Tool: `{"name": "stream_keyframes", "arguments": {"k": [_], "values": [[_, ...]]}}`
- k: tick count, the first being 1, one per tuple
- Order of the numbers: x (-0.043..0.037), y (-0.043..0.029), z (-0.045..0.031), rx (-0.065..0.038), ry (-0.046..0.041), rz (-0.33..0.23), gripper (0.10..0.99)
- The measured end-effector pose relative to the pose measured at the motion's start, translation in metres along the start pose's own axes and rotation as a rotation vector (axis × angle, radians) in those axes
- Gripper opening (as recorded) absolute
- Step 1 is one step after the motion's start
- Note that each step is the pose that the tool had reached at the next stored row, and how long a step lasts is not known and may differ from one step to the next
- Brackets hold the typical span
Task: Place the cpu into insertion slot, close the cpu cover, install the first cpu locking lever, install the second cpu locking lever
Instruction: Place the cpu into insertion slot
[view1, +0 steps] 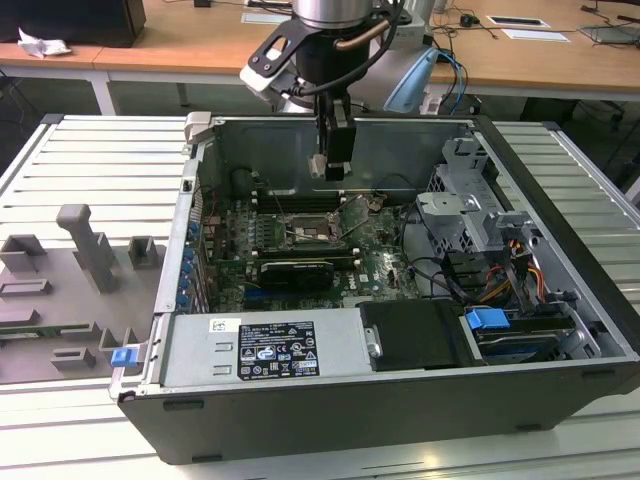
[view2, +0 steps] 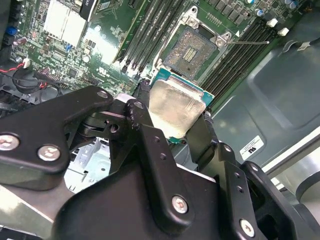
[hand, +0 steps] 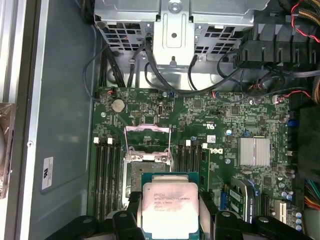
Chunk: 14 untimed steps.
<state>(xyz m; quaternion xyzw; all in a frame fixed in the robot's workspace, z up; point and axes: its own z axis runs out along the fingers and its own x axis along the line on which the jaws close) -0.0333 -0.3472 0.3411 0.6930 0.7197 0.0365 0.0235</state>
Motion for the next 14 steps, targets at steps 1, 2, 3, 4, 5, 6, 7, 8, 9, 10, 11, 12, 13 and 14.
{"name": "stream_keyframes", "arguments": {"k": [1, 2, 3, 4, 5, 6, 7, 8, 9, 10, 11, 12, 13, 14], "values": [[0.0000, 0.0000, 0.0004, 0.000, 0.0000, 0.001, 0.541], [0.0000, 0.0000, 0.0007, 0.000, 0.0000, 0.001, 0.541], [0.0000, -0.0001, 0.0010, 0.000, -0.0001, 0.002, 0.541], [0.0000, -0.0001, 0.0013, 0.000, -0.0002, 0.003, 0.541], [0.0000, -0.0001, 0.0017, 0.000, -0.0002, 0.003, 0.541], [0.0000, -0.0002, 0.0020, 0.000, -0.0003, 0.004, 0.541], [0.0000, -0.0002, 0.0024, 0.000, -0.0003, 0.004, 0.541], [0.0000, -0.0002, 0.0027, 0.000, -0.0003, 0.004, 0.541], [-0.0001, -0.0003, 0.0030, 0.000, -0.0004, 0.005, 0.541], [-0.0001, -0.0003, 0.0034, 0.000, -0.0005, 0.005, 0.541], [-0.0001, -0.0003, 0.0037, 0.000, -0.0005, 0.006, 0.541], [-0.0001, -0.0004, 0.0041, 0.000, -0.0006, 0.006, 0.541], [-0.0001, -0.0004, 0.0045, 0.000, -0.0006, 0.007, 0.541], [-0.0001, -0.0004, 0.0047, 0.000, -0.0006, 0.007, 0.541]]}}
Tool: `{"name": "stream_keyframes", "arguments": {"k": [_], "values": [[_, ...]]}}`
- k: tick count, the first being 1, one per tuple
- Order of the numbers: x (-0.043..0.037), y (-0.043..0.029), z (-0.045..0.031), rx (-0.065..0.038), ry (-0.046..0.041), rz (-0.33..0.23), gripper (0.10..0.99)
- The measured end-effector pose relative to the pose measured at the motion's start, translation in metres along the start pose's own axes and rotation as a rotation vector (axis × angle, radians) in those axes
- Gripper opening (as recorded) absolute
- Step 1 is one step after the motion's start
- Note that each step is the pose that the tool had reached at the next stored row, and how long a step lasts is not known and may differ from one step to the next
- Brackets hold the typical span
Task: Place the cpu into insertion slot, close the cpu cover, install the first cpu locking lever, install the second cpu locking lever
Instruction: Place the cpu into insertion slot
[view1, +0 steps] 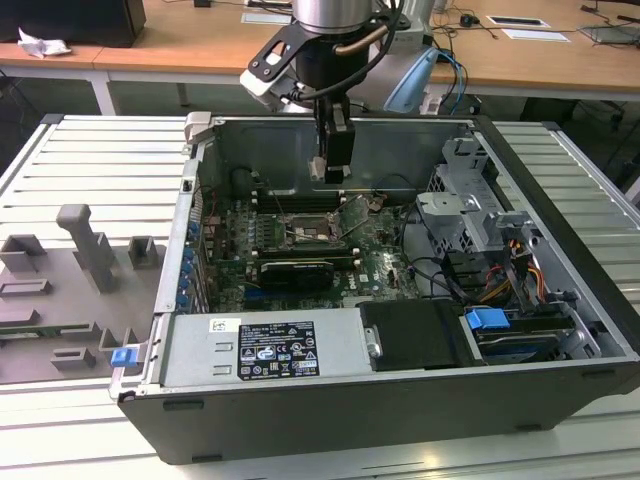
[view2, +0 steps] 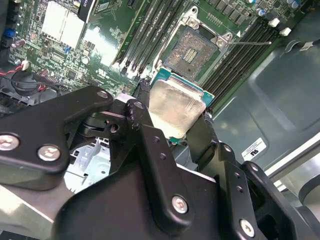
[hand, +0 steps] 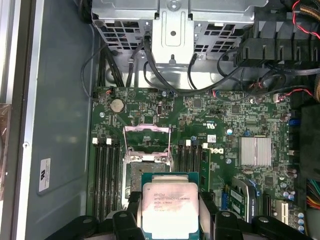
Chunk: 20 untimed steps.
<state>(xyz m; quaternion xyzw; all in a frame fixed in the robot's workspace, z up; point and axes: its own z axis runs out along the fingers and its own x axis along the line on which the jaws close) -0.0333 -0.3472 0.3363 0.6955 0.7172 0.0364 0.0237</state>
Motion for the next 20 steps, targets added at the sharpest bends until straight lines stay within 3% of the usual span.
{"name": "stream_keyframes", "arguments": {"k": [20], "values": [[-0.0001, -0.0006, 0.0067, 0.000, -0.0009, 0.010, 0.541]]}}
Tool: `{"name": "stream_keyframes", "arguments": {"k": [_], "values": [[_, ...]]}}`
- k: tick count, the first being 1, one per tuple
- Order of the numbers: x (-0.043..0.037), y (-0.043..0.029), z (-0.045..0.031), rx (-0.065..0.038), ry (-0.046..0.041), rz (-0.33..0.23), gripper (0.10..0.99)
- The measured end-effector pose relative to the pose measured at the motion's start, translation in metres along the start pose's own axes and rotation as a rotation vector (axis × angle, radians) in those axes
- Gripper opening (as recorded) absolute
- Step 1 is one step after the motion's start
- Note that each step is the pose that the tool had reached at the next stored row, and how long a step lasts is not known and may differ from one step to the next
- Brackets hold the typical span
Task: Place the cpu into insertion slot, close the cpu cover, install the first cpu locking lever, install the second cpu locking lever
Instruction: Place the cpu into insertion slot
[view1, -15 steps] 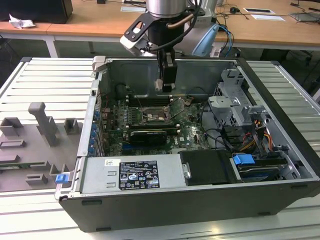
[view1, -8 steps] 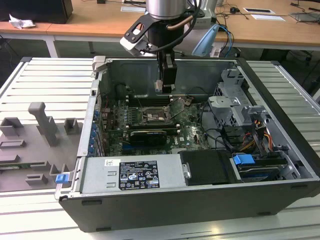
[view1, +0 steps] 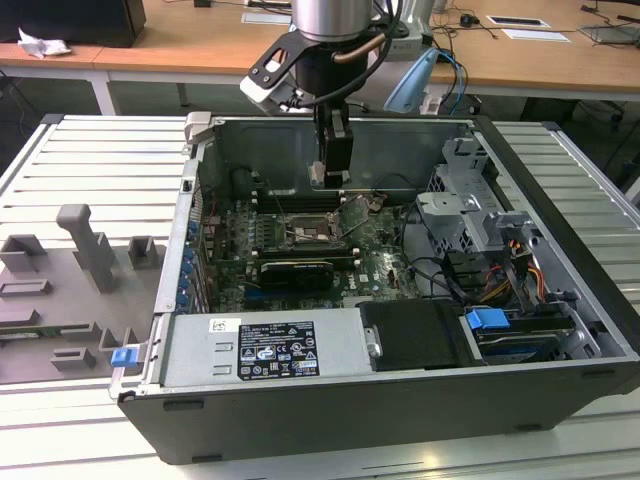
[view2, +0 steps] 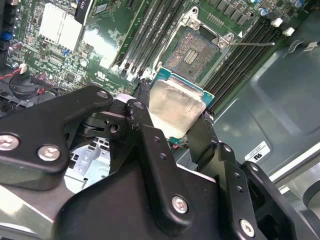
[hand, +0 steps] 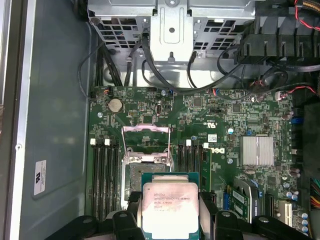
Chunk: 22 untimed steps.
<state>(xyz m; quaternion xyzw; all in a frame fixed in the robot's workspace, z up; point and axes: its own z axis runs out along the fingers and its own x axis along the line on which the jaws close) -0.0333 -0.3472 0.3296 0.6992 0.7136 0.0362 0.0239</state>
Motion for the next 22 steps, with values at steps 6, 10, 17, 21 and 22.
{"name": "stream_keyframes", "arguments": {"k": [6, 10, 17, 21, 22], "values": [[0.0000, -0.0002, 0.0019, 0.000, -0.0002, 0.004, 0.541], [0.0000, -0.0003, 0.0030, 0.000, -0.0006, 0.008, 0.541], [-0.0001, -0.0004, 0.0044, 0.000, -0.0011, 0.013, 0.541], [-0.0001, -0.0005, 0.0054, 0.000, -0.0012, 0.015, 0.541], [-0.0001, -0.0005, 0.0057, 0.000, -0.0013, 0.016, 0.541]]}}
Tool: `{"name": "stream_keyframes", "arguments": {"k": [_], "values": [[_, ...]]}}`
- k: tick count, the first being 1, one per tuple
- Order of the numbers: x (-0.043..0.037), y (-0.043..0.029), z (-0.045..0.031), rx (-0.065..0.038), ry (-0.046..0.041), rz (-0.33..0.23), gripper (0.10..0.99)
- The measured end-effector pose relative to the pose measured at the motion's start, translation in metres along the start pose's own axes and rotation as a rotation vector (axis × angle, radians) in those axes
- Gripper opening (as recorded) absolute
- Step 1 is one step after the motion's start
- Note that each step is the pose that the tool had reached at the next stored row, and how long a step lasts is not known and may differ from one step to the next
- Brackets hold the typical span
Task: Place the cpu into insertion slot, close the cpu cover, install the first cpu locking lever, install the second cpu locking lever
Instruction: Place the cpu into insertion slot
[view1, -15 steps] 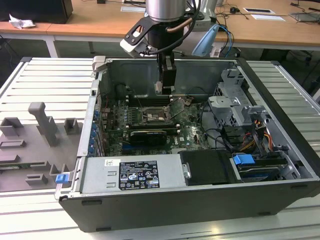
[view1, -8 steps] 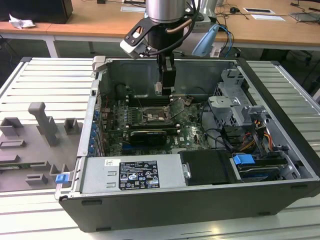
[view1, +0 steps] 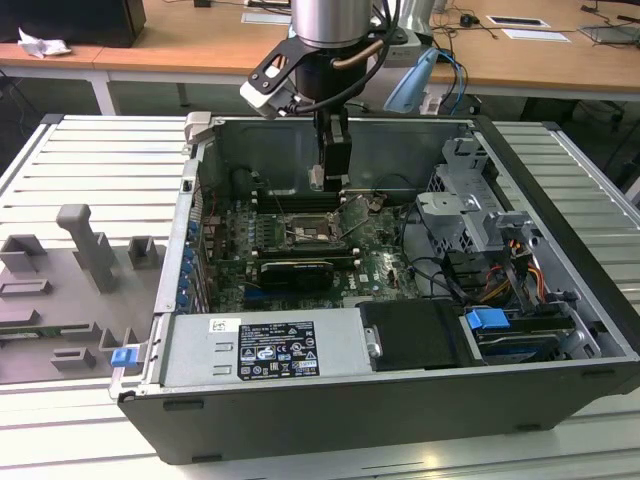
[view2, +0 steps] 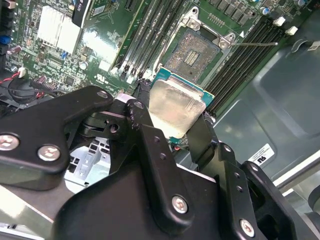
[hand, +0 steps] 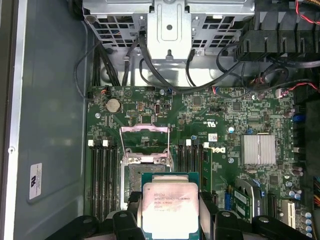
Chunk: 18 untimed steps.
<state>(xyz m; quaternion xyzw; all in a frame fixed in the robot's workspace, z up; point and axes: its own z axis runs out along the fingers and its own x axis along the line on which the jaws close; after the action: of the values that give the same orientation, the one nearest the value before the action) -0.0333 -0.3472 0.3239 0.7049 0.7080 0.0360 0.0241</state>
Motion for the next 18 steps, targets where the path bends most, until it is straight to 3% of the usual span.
{"name": "stream_keyframes", "arguments": {"k": [18], "values": [[-0.0001, -0.0004, 0.0047, 0.000, -0.0008, 0.010, 0.541]]}}
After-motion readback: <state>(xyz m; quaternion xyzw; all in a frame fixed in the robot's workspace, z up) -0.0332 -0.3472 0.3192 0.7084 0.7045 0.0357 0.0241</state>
